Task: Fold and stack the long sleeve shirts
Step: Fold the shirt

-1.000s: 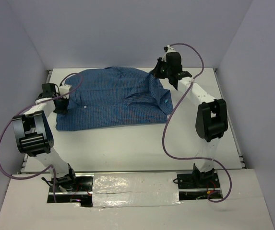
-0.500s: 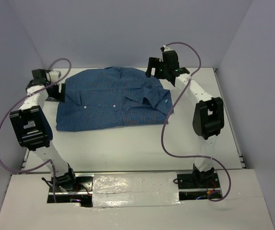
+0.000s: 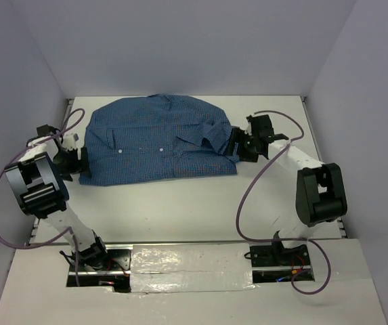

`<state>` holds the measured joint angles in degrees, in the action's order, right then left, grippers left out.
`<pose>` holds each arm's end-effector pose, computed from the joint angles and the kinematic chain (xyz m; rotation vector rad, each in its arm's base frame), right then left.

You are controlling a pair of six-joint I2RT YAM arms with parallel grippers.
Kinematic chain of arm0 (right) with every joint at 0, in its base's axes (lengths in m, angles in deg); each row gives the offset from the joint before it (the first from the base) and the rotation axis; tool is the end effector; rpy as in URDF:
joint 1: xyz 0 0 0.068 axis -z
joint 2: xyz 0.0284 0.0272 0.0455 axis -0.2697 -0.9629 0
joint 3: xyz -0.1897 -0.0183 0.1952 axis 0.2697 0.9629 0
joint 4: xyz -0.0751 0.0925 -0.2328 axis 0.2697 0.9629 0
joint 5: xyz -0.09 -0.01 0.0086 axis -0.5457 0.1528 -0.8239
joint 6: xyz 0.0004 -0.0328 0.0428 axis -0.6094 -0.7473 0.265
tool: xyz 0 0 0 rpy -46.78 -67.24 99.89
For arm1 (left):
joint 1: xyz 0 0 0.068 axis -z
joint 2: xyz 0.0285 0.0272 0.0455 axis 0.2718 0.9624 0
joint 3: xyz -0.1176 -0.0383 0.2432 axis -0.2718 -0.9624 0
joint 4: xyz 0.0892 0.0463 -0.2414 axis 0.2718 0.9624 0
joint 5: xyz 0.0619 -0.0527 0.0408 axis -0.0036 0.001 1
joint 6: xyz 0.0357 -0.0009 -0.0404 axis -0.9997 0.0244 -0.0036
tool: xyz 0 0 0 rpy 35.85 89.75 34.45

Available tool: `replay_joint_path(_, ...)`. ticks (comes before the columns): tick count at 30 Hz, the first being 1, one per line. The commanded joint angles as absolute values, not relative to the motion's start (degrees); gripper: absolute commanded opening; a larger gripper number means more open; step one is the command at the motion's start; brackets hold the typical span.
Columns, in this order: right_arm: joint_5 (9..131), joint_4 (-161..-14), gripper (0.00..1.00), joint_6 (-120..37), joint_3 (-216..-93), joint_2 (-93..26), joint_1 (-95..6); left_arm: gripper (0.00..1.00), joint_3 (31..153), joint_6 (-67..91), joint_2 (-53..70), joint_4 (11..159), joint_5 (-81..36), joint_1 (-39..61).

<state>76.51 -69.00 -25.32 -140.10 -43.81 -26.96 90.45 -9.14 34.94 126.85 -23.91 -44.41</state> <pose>0.3315 0.0753 0.2240 0.1360 2.4729 0.5695 0.3107 0.1630 0.1921 -0.4274 2.7433 -0.0689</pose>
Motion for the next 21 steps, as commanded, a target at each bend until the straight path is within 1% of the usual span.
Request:
replay_joint_path(1, 78.8, -72.0, 0.85, -22.5, -138.0, -44.8, -27.0, 0.89, 91.8, -10.3, 37.0, 126.2, -22.6, -44.3)
replay_joint_path(5, 78.8, -72.6, 0.86, -22.2, -136.8, -48.6, -27.0, 0.9, 92.4, -10.5, 41.2, 125.0, -22.1, -43.9)
replay_joint_path(8, 80.7, -75.0, 0.84, -23.3, -137.4, -51.4, -27.0, 0.85, 92.4, -11.0, 42.6, 124.8, -24.3, -43.4)
replay_joint_path(9, 82.7, -75.4, 0.8, -23.4, -137.7, -51.8, -27.2, 0.8, 92.4, -11.0, 42.9, 124.9, -25.2, -43.1)
replay_joint_path(11, 82.9, -75.5, 0.73, -22.6, -137.8, -52.6, -27.2, 0.73, 92.1, -11.3, 43.5, 125.1, -27.7, -43.1)
replay_joint_path(12, 82.5, -75.4, 0.71, -22.5, -137.4, -52.7, -27.3, 0.6, 91.7, -11.3, 43.6, 125.1, -28.1, -43.0)
replay_joint_path(13, 82.1, -75.5, 0.67, -22.3, -136.9, -52.9, -27.4, 0.5, 91.3, -11.6, 43.8, 125.2, -28.4, -42.9)
replay_joint_path(14, 82.0, -75.8, 0.56, -22.3, -136.1, -52.9, -27.3, 0.28, 90.8, -12.0, 43.8, 125.2, -28.9, -43.0)
replay_joint_path(15, 81.9, -75.8, 0.46, -22.4, -135.8, -52.9, -27.2, 0.18, 90.6, -12.0, 43.8, 125.4, -29.2, -43.1)
replay_joint_path(16, 81.9, -75.7, 0.33, -22.5, -135.5, -52.8, -27.1, 0.07, 90.4, -12.5, 43.5, 125.4, -29.7, -43.0)
replay_joint_path(17, 81.6, -74.9, 0.06, -22.5, -135.3, -52.4, -26.9, 0.0, 90.2, -12.7, 43.2, 125.8, -30.4, -43.0)
replay_joint_path(18, 81.1, -74.2, 0.0, -22.2, -134.6, -51.9, -26.5, 0.0, 89.8, -13.1, 42.9, 126.1, -30.9, -43.0)
replay_joint_path(21, 79.3, -72.2, 0.0, -21.8, -130.8, -45.8, -25.0, 0.0, 89.2, -16.5, 40.8, 129.1, -31.5, -43.1)
